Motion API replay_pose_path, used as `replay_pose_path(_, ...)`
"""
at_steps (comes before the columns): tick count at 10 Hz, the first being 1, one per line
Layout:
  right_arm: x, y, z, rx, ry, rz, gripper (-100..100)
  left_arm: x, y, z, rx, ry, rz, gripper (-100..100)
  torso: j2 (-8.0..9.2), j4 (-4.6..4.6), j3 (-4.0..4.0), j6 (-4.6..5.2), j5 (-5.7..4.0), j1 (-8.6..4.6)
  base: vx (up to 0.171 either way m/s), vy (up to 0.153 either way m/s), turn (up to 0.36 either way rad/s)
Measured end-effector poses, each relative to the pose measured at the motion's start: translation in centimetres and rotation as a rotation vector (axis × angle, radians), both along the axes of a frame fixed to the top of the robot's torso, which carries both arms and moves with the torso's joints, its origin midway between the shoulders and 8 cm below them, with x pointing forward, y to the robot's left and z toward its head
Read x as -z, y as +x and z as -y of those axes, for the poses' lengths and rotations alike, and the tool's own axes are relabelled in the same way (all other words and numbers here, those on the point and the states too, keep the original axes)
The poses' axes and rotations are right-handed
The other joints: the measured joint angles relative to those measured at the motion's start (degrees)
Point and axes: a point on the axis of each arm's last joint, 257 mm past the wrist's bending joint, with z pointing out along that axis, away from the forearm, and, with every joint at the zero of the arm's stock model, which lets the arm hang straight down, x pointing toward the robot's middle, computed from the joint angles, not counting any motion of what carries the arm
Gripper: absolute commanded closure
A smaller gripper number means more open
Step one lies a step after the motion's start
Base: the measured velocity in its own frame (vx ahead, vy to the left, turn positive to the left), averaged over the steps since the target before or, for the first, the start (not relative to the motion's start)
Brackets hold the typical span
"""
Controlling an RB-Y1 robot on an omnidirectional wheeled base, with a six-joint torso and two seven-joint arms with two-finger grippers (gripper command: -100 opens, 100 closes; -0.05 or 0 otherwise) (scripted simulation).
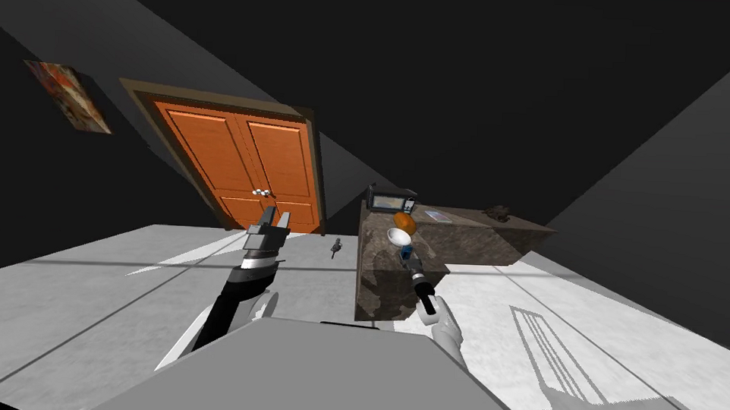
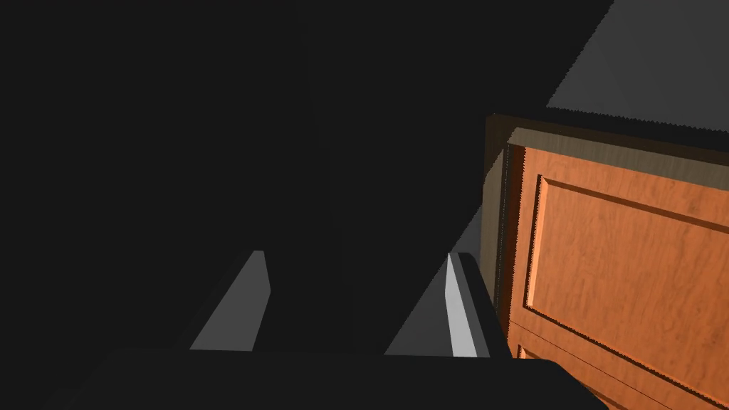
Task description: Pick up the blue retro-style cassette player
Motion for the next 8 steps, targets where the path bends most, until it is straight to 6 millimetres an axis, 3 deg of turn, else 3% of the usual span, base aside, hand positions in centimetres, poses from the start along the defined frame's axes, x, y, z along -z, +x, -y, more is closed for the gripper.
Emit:
replay_pose_path(1,-0.5,0.5,-0.9,-0.020,-0.016,0.003,-100,0.0,0.0,0.0,0.000,0.000,0.000,0,0.02,0.01,0.01,-0.05,0.01,0.05,0.005,-0.011,0.028)
replay_pose_path(2,-0.8,0.9,-2.0,-0.039,-0.016,-0.001,-100,0.0,0.0,0.0,0.000,0.000,0.000,0,0.05,0.02,0.03,-0.08,0.02,0.12,0.005,-0.034,-0.368)
replay_pose_path(4,-1.0,2.2,-5.3,-0.088,-0.025,-0.004,-100,0.0,0.0,0.0,0.000,0.000,0.000,0,0.06,0.01,0.04,-0.06,0.01,0.09,0.014,-0.033,-0.257)
replay_pose_path(6,-1.0,3.6,-8.1,-0.138,-0.040,-0.007,-100,0.0,0.0,0.0,0.000,0.000,0.000,0,0.01,0.00,0.00,-0.03,0.01,0.02,0.010,-0.017,-0.079)
replay_pose_path(7,-1.0,3.7,-8.3,-0.140,-0.043,-0.008,100,0.0,0.0,0.0,0.000,0.000,0.000,0,0.05,0.01,0.03,-0.02,0.02,0.07,0.004,-0.005,-0.015)
replay_pose_path(8,-1.1,3.7,-8.1,-0.137,-0.044,-0.006,100,0.0,0.0,0.0,0.000,0.000,0.000,0,0.08,-0.04,0.02,-0.11,-0.02,0.13,0.000,0.000,0.000)
